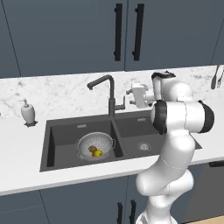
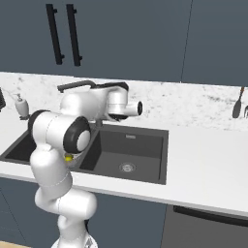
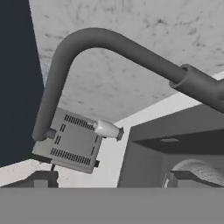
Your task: Put the colander in the sink, put the kiwi, pear in the colander, and turn on the sink faucet and pour water over the colander.
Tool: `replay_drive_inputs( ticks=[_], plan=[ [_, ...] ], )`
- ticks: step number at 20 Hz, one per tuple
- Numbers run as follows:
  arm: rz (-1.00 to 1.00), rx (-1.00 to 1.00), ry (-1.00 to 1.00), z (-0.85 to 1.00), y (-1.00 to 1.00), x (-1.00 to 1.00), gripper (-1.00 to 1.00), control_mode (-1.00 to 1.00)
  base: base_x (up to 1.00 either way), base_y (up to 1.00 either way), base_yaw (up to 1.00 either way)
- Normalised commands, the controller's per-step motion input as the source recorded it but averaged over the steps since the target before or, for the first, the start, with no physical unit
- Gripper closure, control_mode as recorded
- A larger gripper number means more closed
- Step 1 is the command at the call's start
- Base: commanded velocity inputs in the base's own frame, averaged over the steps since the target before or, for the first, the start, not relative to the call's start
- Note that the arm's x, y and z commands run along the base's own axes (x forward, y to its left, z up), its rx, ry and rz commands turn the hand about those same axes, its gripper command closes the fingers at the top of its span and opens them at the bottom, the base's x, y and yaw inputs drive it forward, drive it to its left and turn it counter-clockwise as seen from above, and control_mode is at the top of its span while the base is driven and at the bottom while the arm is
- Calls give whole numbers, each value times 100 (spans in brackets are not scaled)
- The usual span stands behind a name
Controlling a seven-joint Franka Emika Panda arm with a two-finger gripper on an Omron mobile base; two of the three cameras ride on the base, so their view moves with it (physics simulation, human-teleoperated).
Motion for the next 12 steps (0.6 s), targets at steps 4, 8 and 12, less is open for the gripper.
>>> replay_drive_inputs(
  ticks=[4, 8, 12],
  plan=[
    [2, -16, -29, -23, -86, -22, -100, -100, 0, 0, 0],
    [0, -10, -25, -30, -64, -17, -100, -100, 0, 0, 0],
    [2, 0, -24, -29, -31, 0, -100, -100, 0, 0, 0]
  ],
)
